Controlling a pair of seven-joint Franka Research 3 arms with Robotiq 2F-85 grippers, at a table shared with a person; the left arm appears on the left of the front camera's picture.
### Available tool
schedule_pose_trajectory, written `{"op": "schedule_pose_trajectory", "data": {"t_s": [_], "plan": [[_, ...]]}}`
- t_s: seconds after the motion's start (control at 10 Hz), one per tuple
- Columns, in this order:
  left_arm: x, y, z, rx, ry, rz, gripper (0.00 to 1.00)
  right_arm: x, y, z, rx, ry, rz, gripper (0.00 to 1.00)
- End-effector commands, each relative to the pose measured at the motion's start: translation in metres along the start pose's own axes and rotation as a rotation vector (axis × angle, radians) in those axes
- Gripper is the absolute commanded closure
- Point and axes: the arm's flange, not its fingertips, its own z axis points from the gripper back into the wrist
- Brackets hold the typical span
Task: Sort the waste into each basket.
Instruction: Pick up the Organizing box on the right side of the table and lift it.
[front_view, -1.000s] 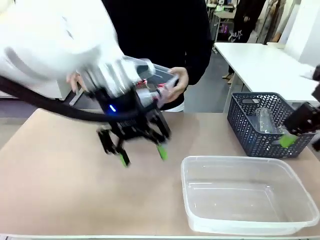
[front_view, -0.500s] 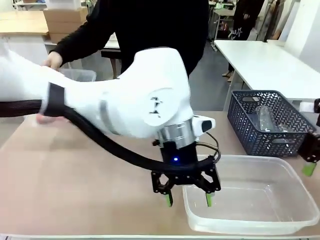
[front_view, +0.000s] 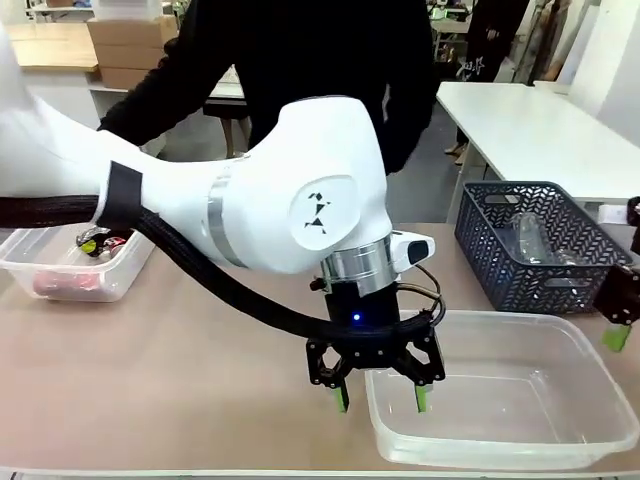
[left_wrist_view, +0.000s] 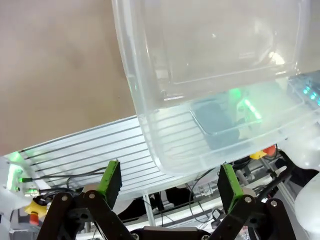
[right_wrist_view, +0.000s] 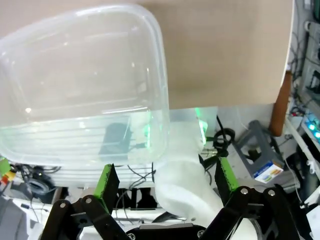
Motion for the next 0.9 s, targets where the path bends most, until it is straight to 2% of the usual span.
{"op": "schedule_pose_trajectory", "data": {"t_s": [0.0,0.3,0.4,0.8], "plan": [[0.015,0.005,-0.014,0.022,-0.049,0.076,0.00,0.032,0.007,-0.052,-0.011,0.084,0.020,0.00],[0.037,0.007,-0.030,0.056,-0.142,0.145,0.00,0.044,0.004,-0.121,0.060,0.207,0.022,0.00],[0.041,0.008,-0.032,0.051,-0.143,0.150,0.00,0.044,-0.001,-0.140,0.079,0.238,0.002,0.00],[0.049,0.009,-0.035,0.063,-0.146,0.175,0.00,0.027,-0.010,-0.141,0.095,0.182,-0.037,0.00]]}}
